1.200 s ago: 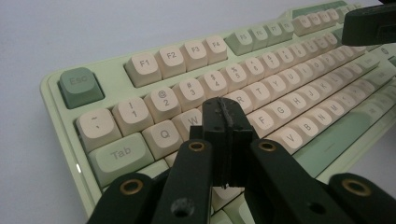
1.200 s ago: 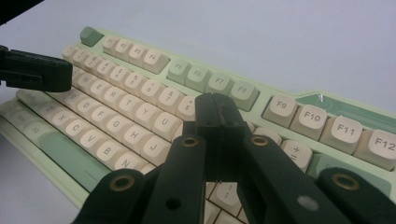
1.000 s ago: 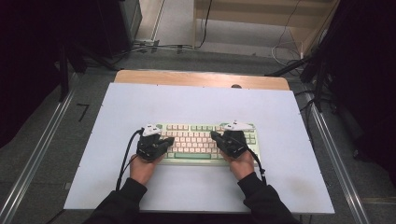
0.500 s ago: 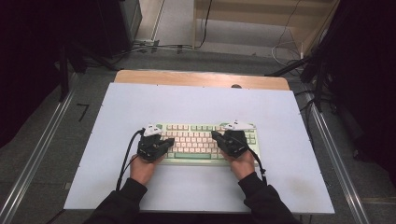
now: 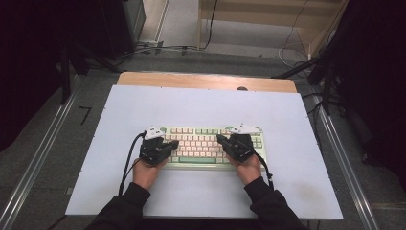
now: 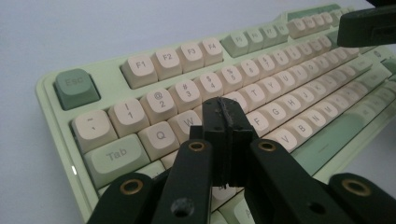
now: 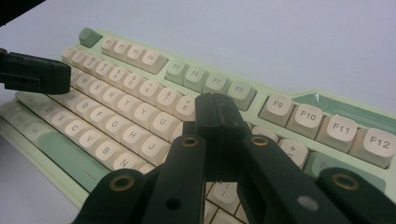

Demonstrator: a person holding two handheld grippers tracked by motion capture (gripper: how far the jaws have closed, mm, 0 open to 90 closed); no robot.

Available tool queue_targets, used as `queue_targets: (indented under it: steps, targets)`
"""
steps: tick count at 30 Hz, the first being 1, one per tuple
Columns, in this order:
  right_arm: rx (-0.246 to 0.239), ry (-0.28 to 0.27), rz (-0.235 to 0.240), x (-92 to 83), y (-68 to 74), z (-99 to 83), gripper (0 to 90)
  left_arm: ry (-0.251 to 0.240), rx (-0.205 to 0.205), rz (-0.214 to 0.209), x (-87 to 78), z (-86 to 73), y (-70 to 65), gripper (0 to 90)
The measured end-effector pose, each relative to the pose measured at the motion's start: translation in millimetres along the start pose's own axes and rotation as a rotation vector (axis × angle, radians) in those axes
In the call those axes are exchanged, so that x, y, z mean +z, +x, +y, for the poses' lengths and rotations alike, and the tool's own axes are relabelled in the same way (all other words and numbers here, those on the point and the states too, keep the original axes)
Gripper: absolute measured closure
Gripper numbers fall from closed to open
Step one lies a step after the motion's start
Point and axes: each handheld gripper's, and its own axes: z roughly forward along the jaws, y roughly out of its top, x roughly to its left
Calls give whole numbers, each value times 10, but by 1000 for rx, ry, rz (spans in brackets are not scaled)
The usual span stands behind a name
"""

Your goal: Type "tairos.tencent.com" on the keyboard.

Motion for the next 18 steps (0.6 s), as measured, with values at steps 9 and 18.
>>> queue_targets:
  steps: [9,18]
  targets:
    - [-2,4,0,-21,7,-11,875,-43,-24,4,-46,10,12,900]
    - [-3,4,-2,-79,3,-44,875,-51,-25,7,-55,12,13,900]
